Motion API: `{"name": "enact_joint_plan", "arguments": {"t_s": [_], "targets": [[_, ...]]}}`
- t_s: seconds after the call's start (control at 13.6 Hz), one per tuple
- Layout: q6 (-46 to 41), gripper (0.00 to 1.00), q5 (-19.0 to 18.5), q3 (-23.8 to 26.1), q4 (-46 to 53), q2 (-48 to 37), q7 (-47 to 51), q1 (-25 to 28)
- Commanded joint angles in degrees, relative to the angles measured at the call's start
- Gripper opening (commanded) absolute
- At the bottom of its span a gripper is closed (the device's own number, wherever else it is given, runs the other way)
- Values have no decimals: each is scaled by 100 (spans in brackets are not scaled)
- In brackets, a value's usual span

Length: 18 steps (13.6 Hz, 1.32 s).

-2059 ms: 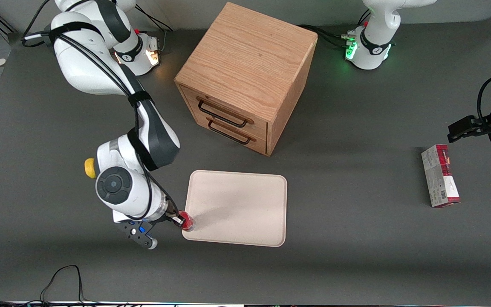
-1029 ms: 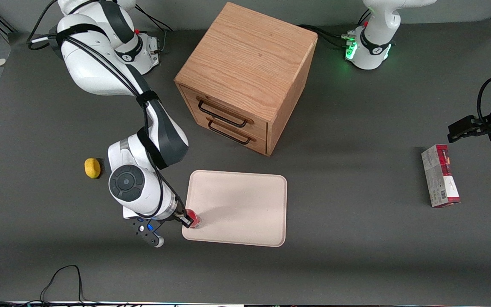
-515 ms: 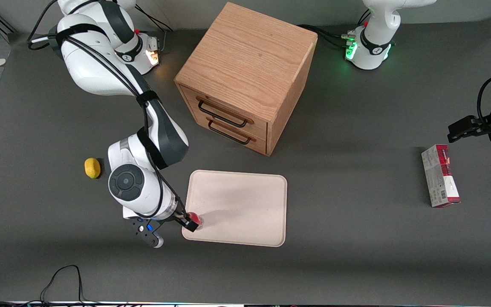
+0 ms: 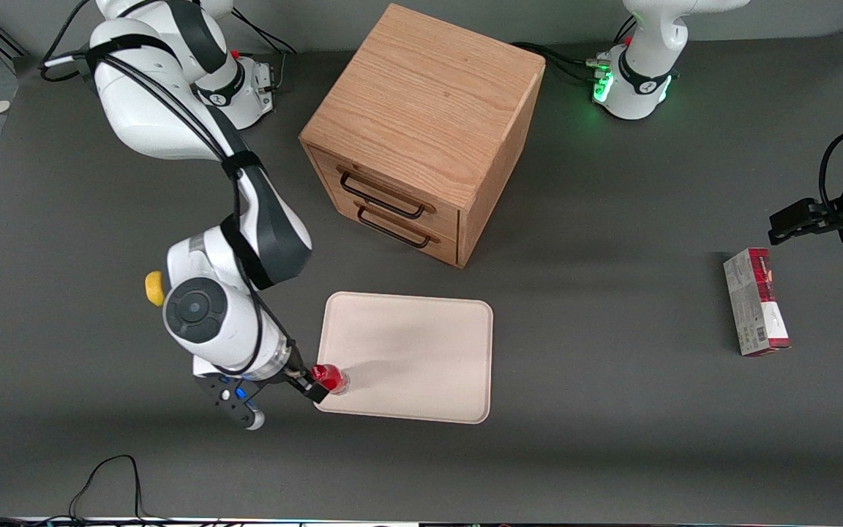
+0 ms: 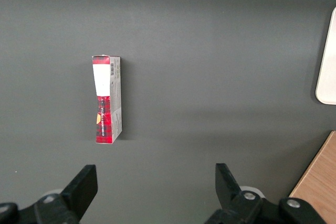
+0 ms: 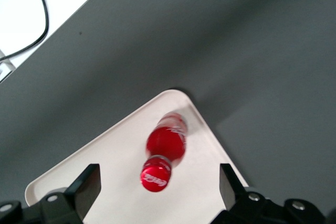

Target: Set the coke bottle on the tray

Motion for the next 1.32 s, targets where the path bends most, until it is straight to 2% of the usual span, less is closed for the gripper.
{"name": "enact_joint_plan", "arguments": {"t_s": [0.0, 0.07, 0.22, 0.37, 0.51, 0.74, 1.25], "targets": [[-998, 100, -47, 12, -175, -557, -745, -184], [-1273, 100, 84, 12, -534, -951, -1168, -333], [-1276, 100, 348, -6, -2058, -2249, -2483, -763], [-1276, 100, 358, -93, -3353, -3393, -3741, -1045], [-1363, 100, 358, -443, -3962, -4098, -4823, -1029], [-1775, 100, 437, -761, -4237, -4628, -6003, -1011], [-2005, 100, 472, -744, -3825, -4734, -6085, -1011]]}}
